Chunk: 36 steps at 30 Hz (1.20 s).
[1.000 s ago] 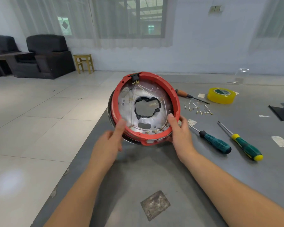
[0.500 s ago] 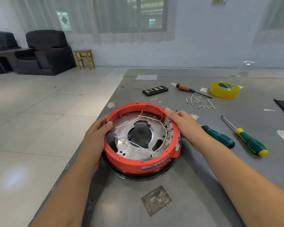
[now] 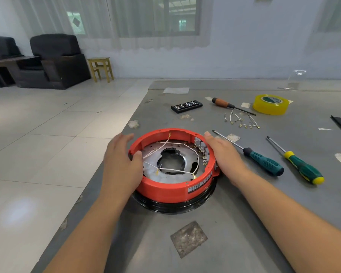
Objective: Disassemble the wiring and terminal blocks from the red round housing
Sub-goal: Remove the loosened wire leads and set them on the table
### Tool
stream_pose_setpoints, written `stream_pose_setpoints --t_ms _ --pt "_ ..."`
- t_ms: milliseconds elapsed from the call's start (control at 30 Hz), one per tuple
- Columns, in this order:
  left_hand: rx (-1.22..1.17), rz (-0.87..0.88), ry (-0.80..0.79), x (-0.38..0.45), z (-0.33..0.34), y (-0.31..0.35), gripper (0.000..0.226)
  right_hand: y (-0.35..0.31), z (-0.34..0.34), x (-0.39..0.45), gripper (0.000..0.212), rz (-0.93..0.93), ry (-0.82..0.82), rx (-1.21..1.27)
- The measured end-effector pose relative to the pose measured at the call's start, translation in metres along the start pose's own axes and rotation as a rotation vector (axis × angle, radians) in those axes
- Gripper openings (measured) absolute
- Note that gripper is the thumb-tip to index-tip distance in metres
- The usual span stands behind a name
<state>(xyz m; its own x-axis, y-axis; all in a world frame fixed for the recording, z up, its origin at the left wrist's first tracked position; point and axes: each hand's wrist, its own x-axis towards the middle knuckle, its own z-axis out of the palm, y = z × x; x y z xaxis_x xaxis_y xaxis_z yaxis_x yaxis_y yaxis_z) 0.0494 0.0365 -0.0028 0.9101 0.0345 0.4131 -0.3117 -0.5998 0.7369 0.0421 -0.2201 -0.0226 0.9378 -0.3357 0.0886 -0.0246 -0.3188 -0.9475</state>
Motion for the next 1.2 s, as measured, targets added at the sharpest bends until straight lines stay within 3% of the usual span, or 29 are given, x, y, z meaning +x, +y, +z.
stream_pose_setpoints --t_ms 33,100,200,267,367,533,767,867,933,1000,1100,1200 --pt "0.049 0.167 -0.017 0.003 -0.004 0.006 0.034 0.002 0.001 0.000 0.050 -0.005 0.022 0.005" --pt "0.052 0.347 -0.260 0.009 -0.008 0.021 0.025 0.005 0.001 0.000 0.049 -0.010 0.046 0.028" --pt "0.162 0.378 -0.720 0.014 0.003 0.043 0.020 0.008 0.002 0.001 0.051 -0.028 0.046 0.041" --pt "0.319 0.397 -0.814 0.018 0.012 0.052 0.022 0.010 0.001 0.001 0.059 -0.049 0.054 0.038" --pt "0.279 0.413 -0.771 0.021 0.020 0.050 0.014 0.013 0.000 0.000 0.058 -0.092 0.052 0.034" --pt "0.051 0.485 -0.528 0.017 0.021 0.032 0.021 0.013 0.001 0.000 0.050 -0.102 0.034 0.042" --pt "-0.351 0.343 -0.357 0.010 0.014 0.028 0.017 0.008 0.000 0.001 0.030 -0.129 0.124 0.008" --pt "-0.346 0.364 -0.357 0.008 0.012 0.029 0.017 -0.007 -0.003 -0.004 0.024 -0.267 0.261 -0.046" --pt "-0.306 0.402 -0.363 0.007 0.013 0.029 0.018 -0.017 -0.004 -0.010 0.047 -0.340 0.192 0.006" --pt "-0.254 0.444 -0.362 0.006 0.013 0.028 0.020 -0.027 0.001 -0.017 0.057 -0.341 0.037 0.078" --pt "-0.175 0.504 -0.392 0.007 0.014 0.026 0.021 -0.038 0.011 -0.021 0.055 -0.293 -0.101 0.144" --pt "-0.067 0.575 -0.443 0.007 0.014 0.025 0.019 -0.045 0.012 -0.019 0.034 -0.245 -0.079 0.234"
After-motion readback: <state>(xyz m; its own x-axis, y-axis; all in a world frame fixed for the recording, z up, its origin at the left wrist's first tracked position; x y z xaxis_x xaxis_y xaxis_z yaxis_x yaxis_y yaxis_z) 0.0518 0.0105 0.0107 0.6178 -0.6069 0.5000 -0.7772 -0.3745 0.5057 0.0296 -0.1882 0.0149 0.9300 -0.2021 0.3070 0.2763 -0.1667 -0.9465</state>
